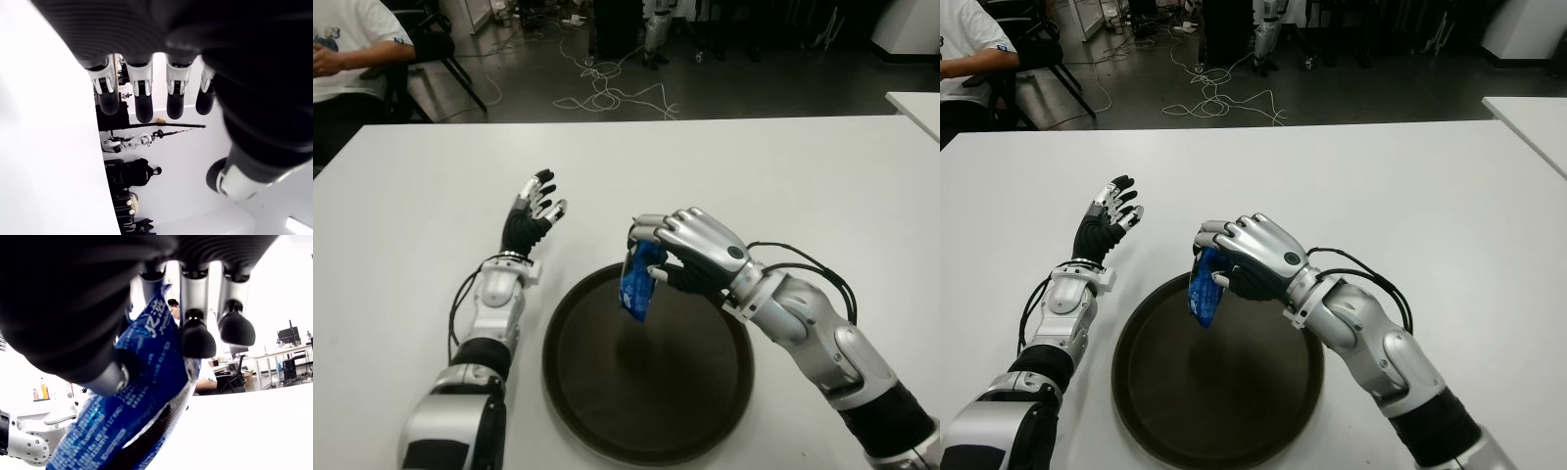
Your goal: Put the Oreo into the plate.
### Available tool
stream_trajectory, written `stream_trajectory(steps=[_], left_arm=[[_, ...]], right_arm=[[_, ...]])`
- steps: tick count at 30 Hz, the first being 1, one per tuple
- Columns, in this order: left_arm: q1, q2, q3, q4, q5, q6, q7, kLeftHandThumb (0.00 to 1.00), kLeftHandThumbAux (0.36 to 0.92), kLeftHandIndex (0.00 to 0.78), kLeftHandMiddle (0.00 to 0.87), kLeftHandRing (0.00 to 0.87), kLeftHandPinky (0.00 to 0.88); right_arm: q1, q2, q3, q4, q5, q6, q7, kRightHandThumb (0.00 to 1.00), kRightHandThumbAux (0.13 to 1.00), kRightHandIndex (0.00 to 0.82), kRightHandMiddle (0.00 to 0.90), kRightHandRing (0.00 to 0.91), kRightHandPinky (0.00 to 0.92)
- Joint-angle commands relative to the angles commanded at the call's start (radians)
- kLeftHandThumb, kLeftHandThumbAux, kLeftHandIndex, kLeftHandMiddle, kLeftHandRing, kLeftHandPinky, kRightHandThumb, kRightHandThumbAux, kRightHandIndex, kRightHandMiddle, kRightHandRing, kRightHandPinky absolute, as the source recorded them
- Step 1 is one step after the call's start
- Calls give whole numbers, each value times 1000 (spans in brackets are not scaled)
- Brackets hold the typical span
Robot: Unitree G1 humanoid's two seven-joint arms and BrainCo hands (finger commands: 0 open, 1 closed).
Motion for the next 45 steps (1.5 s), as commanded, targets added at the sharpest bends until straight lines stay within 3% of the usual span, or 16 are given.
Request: stream_trajectory(steps=[6, 8, 10, 11, 13, 16, 19, 31, 45], left_arm=[[3, -1, 0, -4, -2, -5, 0, 77, 712, 54, 114, 80, 60], [3, -1, 0, -5, -2, 1, -1, 73, 718, 54, 112, 79, 61], [3, 0, 1, -6, -4, 6, -5, 69, 721, 54, 112, 79, 61], [2, 0, 1, -6, -5, 8, -8, 67, 721, 54, 111, 79, 62], [2, 1, 1, -6, -8, 13, -14, 63, 718, 53, 110, 77, 62], [-3, 3, 4, -1, -14, 21, -26, 68, 707, 51, 110, 76, 61], [-5, 4, 6, 2, -16, 26, -32, 70, 703, 50, 110, 75, 60], [-13, 9, 9, 22, -16, 27, -37, 75, 663, 49, 107, 71, 56], [-17, 9, 13, 28, -21, 32, -47, 92, 683, 51, 116, 80, 61]], right_arm=[[7, 13, -8, 14, 10, -10, -21, 705, 728, 422, 732, 781, 800], [5, 14, -8, 41, 21, -37, -36, 692, 734, 411, 507, 537, 511], [-2, 7, -7, 54, 30, -57, -28, 682, 738, 403, 374, 384, 319], [-5, 2, -6, 55, 34, -63, -18, 573, 748, 332, 315, 319, 255], [-14, -13, -2, 58, 40, -74, 11, 248, 771, 146, 146, 143, 104], [-29, -32, 4, 76, 49, -98, 49, 81, 752, 47, 48, 46, 34], [-34, -36, 2, 83, 53, -112, 66, 26, 742, 15, 15, 15, 11], [-51, -45, 4, 127, 53, -139, 102, 48, 724, 0, 0, 0, 0], [-75, -46, 1, 182, 27, -156, 81, 16, 704, 0, 0, 0, 0]])
